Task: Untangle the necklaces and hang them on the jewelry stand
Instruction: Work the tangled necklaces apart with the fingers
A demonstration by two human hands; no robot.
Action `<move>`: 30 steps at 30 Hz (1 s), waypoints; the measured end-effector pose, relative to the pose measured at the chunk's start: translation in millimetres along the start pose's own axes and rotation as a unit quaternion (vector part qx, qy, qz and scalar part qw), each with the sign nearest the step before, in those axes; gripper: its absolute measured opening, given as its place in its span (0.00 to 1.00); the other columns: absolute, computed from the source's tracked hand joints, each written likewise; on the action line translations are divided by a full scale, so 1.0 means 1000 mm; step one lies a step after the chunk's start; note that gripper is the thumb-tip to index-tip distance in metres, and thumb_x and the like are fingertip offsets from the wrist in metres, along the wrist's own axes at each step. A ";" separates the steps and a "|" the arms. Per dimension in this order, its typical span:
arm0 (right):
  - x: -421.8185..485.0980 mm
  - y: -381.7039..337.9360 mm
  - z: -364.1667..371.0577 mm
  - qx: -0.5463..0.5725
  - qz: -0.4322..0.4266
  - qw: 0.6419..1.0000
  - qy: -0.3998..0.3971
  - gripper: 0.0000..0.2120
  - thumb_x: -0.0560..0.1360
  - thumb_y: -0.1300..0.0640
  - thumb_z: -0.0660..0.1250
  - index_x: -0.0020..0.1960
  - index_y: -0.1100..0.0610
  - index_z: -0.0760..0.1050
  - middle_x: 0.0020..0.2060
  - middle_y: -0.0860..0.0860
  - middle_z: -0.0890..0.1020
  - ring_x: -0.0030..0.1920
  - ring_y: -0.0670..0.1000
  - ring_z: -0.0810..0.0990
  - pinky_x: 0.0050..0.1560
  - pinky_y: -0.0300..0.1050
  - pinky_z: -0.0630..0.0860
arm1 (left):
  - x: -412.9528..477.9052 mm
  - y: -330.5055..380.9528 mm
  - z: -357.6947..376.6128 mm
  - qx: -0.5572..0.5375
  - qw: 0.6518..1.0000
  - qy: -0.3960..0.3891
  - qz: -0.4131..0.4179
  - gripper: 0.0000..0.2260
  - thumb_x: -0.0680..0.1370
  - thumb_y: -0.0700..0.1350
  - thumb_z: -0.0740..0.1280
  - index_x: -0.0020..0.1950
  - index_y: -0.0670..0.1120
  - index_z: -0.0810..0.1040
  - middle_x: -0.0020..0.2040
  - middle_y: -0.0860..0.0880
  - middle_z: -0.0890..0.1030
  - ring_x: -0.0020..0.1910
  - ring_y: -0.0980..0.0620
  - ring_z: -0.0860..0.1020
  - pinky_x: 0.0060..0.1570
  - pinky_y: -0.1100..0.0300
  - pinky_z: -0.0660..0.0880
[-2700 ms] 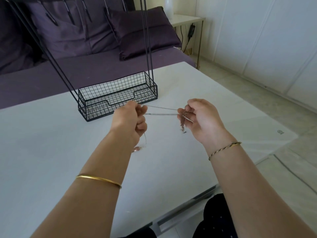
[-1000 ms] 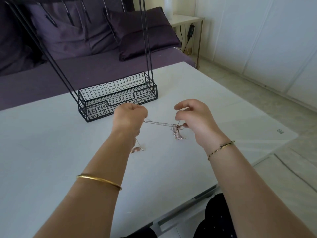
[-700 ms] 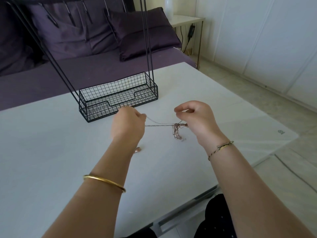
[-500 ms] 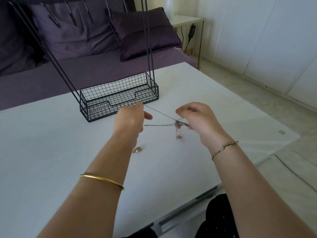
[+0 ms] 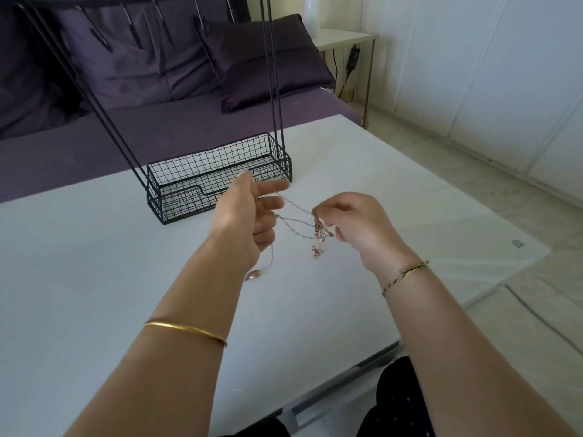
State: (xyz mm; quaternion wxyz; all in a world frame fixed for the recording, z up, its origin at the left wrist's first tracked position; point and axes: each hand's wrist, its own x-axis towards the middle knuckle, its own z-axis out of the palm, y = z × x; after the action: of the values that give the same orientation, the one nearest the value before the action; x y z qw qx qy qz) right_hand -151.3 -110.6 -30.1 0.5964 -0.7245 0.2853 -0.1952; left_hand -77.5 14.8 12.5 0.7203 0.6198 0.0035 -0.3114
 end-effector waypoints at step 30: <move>-0.001 -0.010 -0.002 0.054 0.040 0.997 0.041 0.09 0.74 0.64 0.59 0.36 0.60 0.72 0.32 0.52 0.78 0.23 0.45 0.70 0.30 0.36 0.70 | 0.010 -0.015 0.002 0.378 0.885 0.138 0.234 0.05 0.78 0.43 0.62 0.43 0.46 0.74 0.39 0.51 0.75 0.34 0.52 0.69 0.29 0.61 0.63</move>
State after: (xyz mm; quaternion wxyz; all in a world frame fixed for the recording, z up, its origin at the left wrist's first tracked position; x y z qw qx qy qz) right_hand -151.5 -109.8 -19.5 0.6295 -0.6709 0.3270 -0.2160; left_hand -77.1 8.3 -4.5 0.4756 0.8647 -0.1602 -0.0222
